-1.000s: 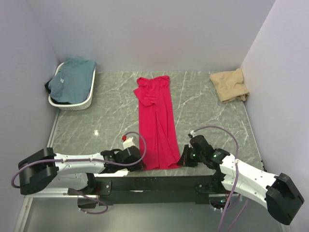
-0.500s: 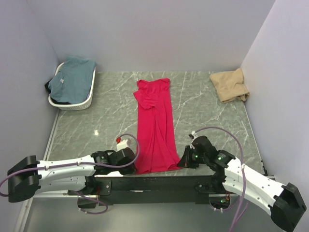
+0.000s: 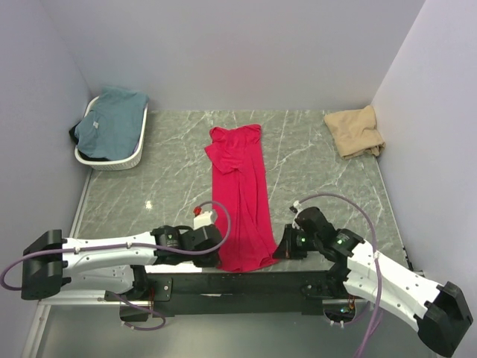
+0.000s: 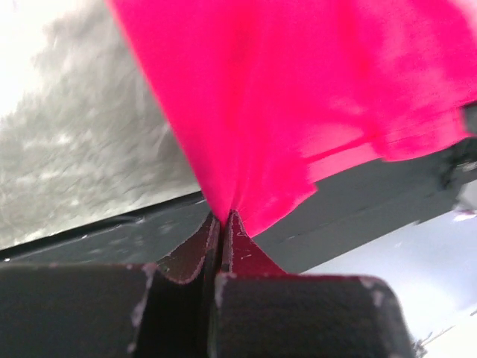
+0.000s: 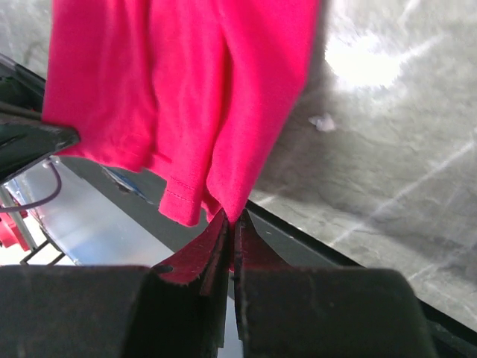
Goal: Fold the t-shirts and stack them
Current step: Fold the tshirt
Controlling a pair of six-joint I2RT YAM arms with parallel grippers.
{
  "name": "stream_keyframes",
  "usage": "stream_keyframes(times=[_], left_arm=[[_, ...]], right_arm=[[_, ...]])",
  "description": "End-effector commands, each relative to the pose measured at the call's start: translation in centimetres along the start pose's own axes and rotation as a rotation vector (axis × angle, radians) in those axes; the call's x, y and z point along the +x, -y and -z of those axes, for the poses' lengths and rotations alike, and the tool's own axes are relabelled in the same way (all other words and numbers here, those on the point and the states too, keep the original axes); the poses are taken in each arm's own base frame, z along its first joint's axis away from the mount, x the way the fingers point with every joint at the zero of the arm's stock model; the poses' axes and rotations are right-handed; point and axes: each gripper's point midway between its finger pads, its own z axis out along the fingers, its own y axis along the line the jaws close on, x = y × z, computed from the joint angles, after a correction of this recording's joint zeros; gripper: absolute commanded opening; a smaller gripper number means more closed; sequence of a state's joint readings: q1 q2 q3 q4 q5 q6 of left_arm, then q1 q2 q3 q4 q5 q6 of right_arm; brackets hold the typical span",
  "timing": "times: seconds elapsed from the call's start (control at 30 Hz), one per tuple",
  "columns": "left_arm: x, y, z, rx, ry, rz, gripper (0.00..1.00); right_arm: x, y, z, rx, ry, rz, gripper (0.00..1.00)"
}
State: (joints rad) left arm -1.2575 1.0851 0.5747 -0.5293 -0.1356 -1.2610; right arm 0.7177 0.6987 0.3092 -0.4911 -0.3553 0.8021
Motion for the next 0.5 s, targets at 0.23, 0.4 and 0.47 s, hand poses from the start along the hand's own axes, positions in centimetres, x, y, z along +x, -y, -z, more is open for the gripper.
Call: stream_keyframes(times=[0.23, 0.4, 0.47], left_arm=[[-7.8, 2.1, 1.8, -0.083, 0.225, -0.046, 0.01], [-11.5, 1.3, 1.5, -0.109, 0.266, -0.031, 0.01], [-12.7, 1.4, 1.4, -0.104, 0.278, -0.046, 0.01]], right_arm=[[-7.1, -6.3, 0.2, -0.039, 0.113, 0.169, 0.0], [-9.2, -6.8, -0.8, 0.019, 0.106, 0.211, 0.0], [-10.5, -7.4, -0.9, 0.032, 0.124, 0.238, 0.0]])
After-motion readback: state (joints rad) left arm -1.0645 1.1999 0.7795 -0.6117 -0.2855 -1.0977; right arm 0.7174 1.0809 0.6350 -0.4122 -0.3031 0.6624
